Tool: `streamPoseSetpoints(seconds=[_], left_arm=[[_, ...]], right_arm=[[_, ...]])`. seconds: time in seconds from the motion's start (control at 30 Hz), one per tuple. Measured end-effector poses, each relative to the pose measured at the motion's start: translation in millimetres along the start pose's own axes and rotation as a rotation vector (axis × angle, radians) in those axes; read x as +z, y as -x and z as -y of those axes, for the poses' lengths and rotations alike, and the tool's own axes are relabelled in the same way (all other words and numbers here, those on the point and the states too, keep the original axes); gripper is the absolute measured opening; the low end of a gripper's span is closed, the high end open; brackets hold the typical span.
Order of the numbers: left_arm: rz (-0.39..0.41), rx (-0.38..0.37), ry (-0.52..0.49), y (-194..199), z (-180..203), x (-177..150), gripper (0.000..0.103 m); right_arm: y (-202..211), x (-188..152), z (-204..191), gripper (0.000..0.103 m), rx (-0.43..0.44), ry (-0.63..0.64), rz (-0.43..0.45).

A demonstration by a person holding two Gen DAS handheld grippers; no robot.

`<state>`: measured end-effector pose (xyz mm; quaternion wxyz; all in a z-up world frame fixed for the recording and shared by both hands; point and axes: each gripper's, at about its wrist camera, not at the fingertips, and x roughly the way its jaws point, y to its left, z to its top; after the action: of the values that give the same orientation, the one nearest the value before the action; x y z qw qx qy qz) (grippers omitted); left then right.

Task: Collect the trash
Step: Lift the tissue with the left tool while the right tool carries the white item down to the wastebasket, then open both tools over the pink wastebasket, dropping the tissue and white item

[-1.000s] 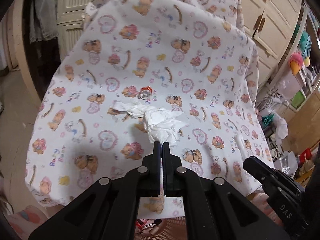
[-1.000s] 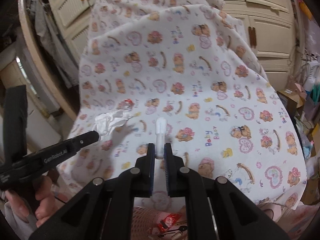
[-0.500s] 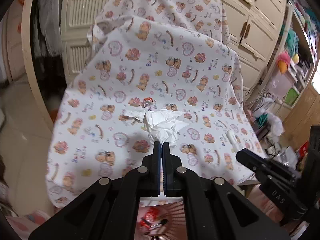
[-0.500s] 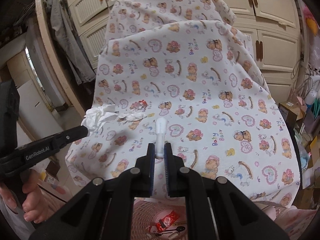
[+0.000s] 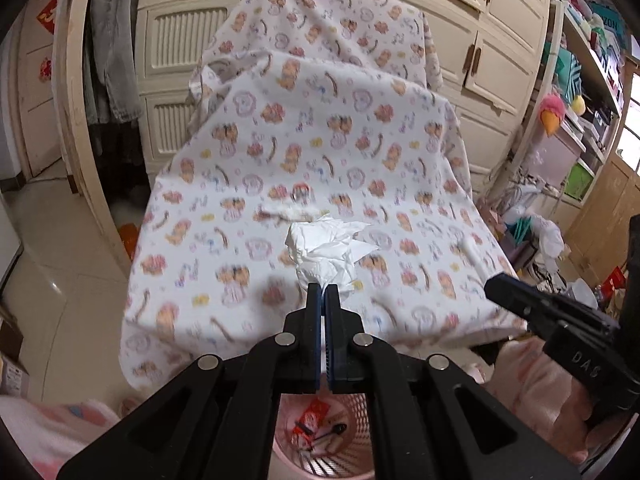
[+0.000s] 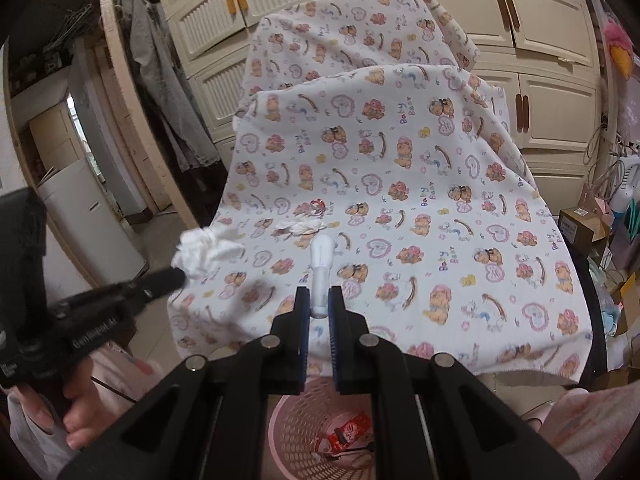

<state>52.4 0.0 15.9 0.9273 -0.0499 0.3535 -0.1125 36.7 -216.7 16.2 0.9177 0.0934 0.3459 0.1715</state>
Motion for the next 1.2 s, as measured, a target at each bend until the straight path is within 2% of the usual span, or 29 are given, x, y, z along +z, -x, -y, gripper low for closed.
streamPoseSetpoints(seconds=[0.2,0.43,0.63,0.73,0.87,0.97,1.0,1.1,1.2], left_arm=[[-0.029,0.012,-0.027,2,8,-19,0.001],[-0.07,0.041,0.004,-10,4,-26,0.001],[-0.136,0.032,-0.001,-24,7,-31,0.001],[-0.183,0.038,0.004,-32,8,-36,0.001],[-0.325,-0.026,0.04,-54,3,-44,0.001],[-0.441,-0.091,0.052,-73,3,-57,0.001],[-0.474,-0.094,0.049,-79,4,-61,0.001],[-0.537,-0.041,0.003,-93,9,-73,0.001],[-0.605,-0.024,0.0,-107,10,-87,0.001]], right_arm=[[11,-19,-4,0.008,-0.006,-0.023,-0.029],[7,-31,-6,0.008,-0.012,-0.003,-0.07],[-11,-38,0,0.008,-0.019,-0.018,-0.14],[-21,-43,2,0.008,0.012,-0.016,-0.203],[-29,-47,1,0.008,0.007,-0.003,-0.244],[-45,-58,3,0.008,0.006,-0.014,-0.317],[-50,-61,4,0.008,0.001,-0.019,-0.342],[-69,-76,10,0.008,-0.041,-0.038,-0.423],[-80,-83,20,0.008,-0.075,-0.06,-0.463]])
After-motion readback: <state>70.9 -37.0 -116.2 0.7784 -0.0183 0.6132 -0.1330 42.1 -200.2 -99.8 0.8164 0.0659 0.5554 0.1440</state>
